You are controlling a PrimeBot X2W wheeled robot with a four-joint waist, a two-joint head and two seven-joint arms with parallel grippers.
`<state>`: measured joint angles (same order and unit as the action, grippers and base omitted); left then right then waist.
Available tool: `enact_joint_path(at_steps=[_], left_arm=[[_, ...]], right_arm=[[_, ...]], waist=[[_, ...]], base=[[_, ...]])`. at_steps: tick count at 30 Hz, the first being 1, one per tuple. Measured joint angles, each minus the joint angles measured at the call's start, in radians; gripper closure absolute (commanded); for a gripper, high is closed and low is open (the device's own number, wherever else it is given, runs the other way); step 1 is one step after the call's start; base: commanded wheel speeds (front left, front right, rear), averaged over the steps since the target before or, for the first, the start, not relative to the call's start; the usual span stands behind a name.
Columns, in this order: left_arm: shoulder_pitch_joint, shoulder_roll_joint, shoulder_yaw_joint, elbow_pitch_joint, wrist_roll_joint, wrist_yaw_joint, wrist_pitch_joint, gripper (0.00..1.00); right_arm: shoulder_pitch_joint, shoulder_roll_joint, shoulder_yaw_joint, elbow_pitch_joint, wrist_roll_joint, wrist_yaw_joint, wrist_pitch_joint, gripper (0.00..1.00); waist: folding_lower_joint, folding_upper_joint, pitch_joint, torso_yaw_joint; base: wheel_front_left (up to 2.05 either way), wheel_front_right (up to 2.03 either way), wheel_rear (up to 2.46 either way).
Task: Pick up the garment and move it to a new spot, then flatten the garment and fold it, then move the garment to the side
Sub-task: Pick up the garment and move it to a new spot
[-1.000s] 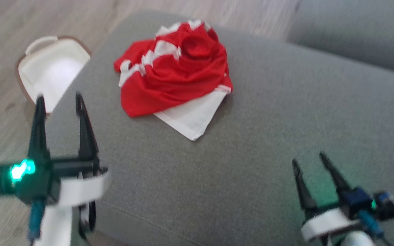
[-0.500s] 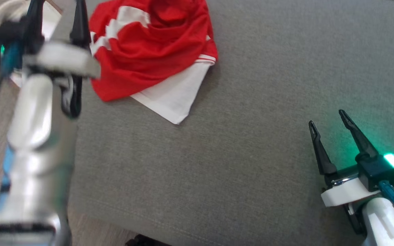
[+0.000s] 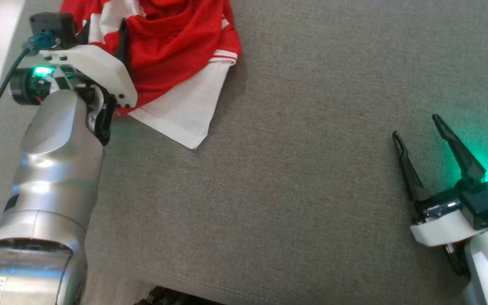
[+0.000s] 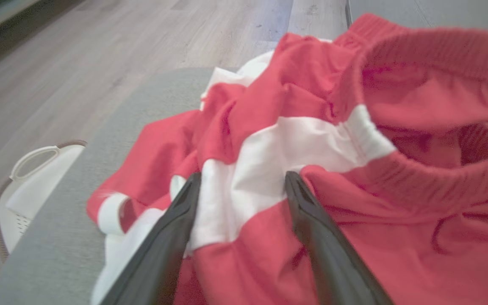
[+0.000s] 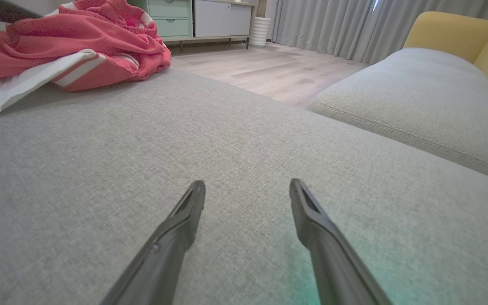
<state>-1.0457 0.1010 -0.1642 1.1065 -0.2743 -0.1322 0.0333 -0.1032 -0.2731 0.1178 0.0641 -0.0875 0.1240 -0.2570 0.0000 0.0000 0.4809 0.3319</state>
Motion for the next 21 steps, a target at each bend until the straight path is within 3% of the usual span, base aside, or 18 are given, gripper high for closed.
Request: enact_joint_path(at_steps=[2,4,12,21], left_arm=[[-0.003,-0.002,-0.027,0.012,-0.036,0.000,-0.011,0.00],[-0.005,0.003,-0.045,0.014,-0.066,0.000,-0.047,1.00],[-0.029,0.065,-0.173,-0.021,-0.149,0.000,-0.186,1.00],[-0.066,0.160,-0.346,-0.167,-0.216,0.000,-0.229,1.00]], right_arm=[[-0.012,-0.002,0.000,-0.007,0.000,0.000,-0.003,0.00],[-0.020,-0.002,0.002,-0.012,0.000,0.000,-0.004,0.00],[-0.045,0.026,0.005,0.031,0.010,0.000,-0.004,0.00],[-0.003,0.133,0.020,0.074,0.028,0.000,-0.002,0.00]], waist=[[0.0000,0.0000,0.015,-0.006],[0.0000,0.0000,0.024,-0.013],[0.0002,0.0000,-0.018,-0.039],[-0.0002,0.0000,-0.163,-0.107]], base=[[0.00,0.00,0.00],[0.00,0.00,0.00],[0.00,0.00,0.00],[0.00,0.00,0.00]])
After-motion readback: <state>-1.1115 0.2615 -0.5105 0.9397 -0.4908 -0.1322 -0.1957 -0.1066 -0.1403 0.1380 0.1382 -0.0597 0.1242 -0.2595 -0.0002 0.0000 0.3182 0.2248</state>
